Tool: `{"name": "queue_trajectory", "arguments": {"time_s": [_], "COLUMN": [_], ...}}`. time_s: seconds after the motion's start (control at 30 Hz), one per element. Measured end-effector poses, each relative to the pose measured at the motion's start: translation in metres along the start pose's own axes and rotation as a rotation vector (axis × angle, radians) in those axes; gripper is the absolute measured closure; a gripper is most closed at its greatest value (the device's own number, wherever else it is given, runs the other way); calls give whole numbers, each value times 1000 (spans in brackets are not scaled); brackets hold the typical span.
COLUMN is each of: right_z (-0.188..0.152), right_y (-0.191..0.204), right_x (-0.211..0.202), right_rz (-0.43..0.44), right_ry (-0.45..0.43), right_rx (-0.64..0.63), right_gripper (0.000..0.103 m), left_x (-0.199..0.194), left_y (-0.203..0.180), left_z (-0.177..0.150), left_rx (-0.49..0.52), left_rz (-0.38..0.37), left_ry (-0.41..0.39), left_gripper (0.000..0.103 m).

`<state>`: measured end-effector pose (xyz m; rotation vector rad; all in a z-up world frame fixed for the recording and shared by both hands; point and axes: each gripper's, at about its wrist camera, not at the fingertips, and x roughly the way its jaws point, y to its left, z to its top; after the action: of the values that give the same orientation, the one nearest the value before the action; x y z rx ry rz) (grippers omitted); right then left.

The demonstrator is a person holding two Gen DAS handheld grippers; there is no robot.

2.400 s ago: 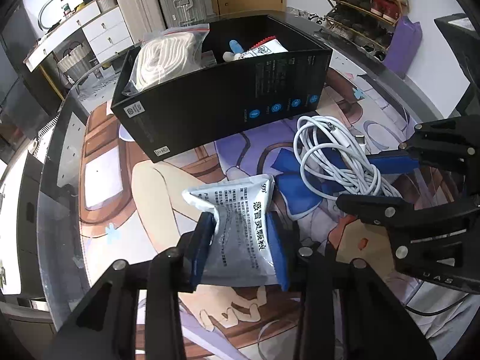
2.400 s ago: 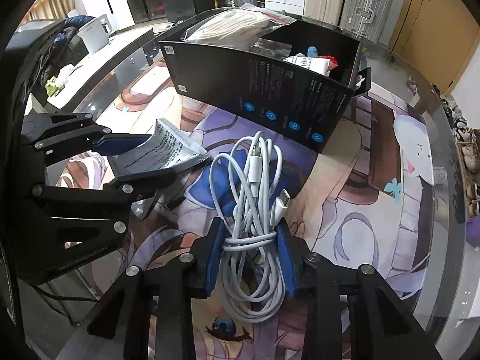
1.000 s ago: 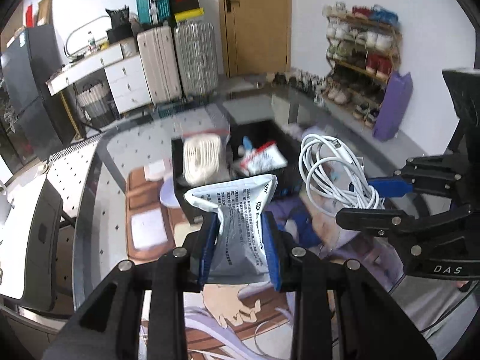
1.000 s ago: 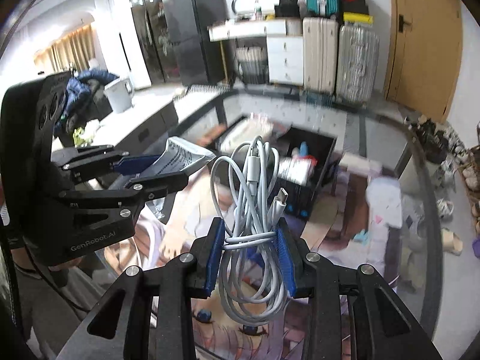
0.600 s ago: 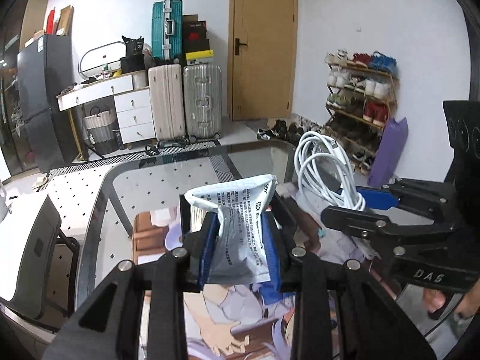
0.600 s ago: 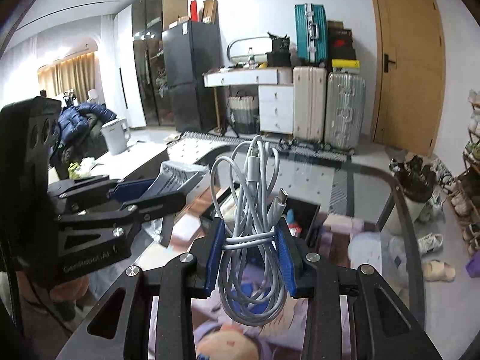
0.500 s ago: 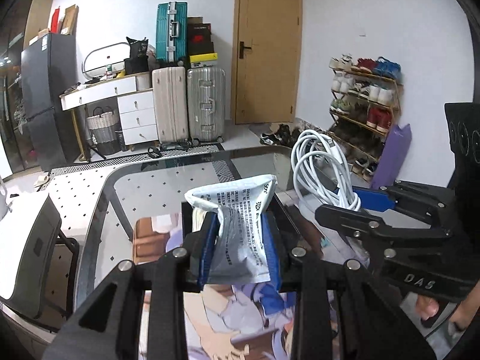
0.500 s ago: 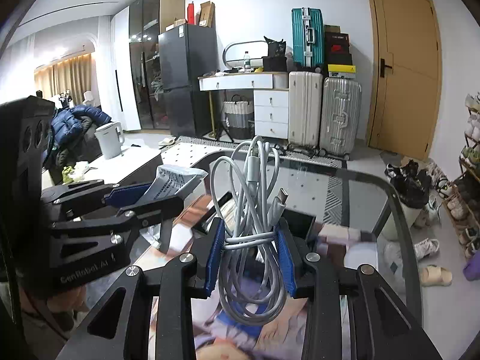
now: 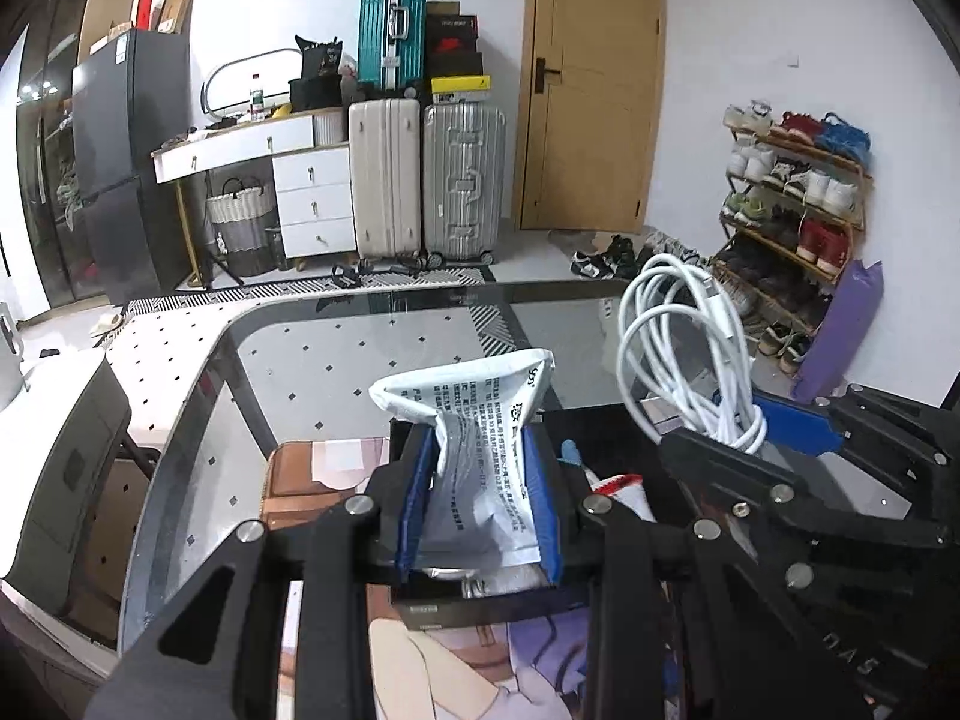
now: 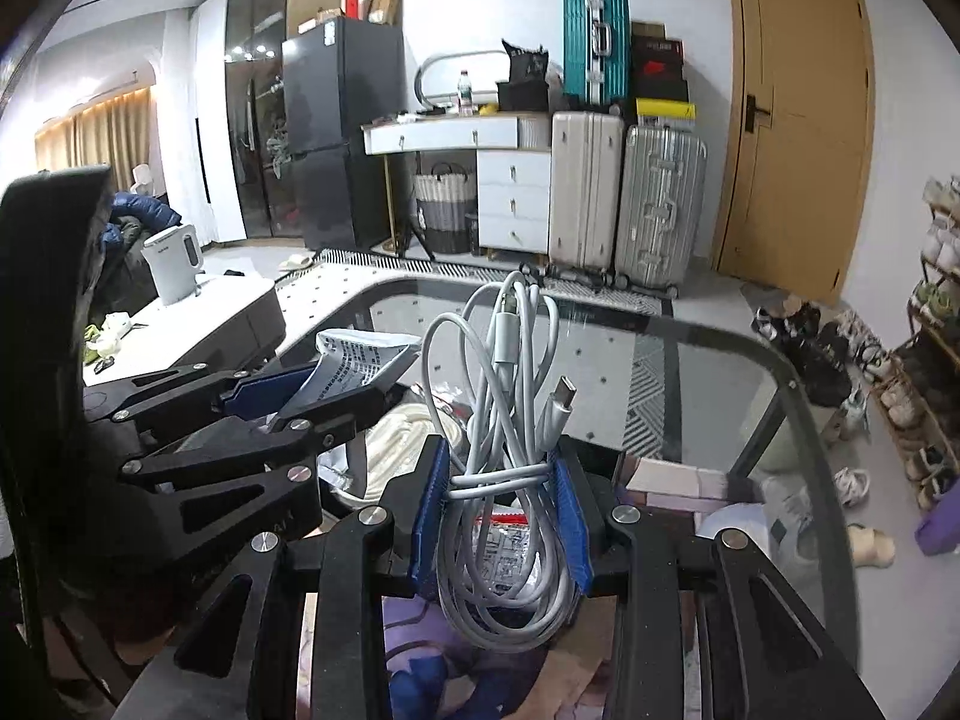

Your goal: Organize soft objects

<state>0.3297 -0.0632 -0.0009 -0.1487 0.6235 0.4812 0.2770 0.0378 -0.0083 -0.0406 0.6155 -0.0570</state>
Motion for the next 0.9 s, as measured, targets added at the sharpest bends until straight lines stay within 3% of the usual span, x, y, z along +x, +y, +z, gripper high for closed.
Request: {"name": "queue_trajectory", "arguments": {"time_s": [0.4, 0.57, 0.8, 0.87, 0.9], "right_z": [-17, -25, -30, -32, -32], "right_y": [-22, -29, -29, -30, -30], "right_x": [60, 71, 74, 73, 71], "right_rz": [11, 23, 41, 42, 42], "right_ry": [111, 144, 164, 165, 167], "right_rx": [71, 92, 109, 106, 108], "right_gripper": [69, 69, 69, 68, 68], "left_x": [42, 50, 54, 54, 52], "left_y": [-5, -11, -8, -7, -7], "left_z": [-9, -15, -19, -20, -21], "left_rx": [-37, 9, -14, -6, -2], "left_rz": [26, 60, 57, 68, 90], "left_ry": [113, 126, 161, 174, 178], "left_gripper": [74, 74, 72, 66, 56]}}
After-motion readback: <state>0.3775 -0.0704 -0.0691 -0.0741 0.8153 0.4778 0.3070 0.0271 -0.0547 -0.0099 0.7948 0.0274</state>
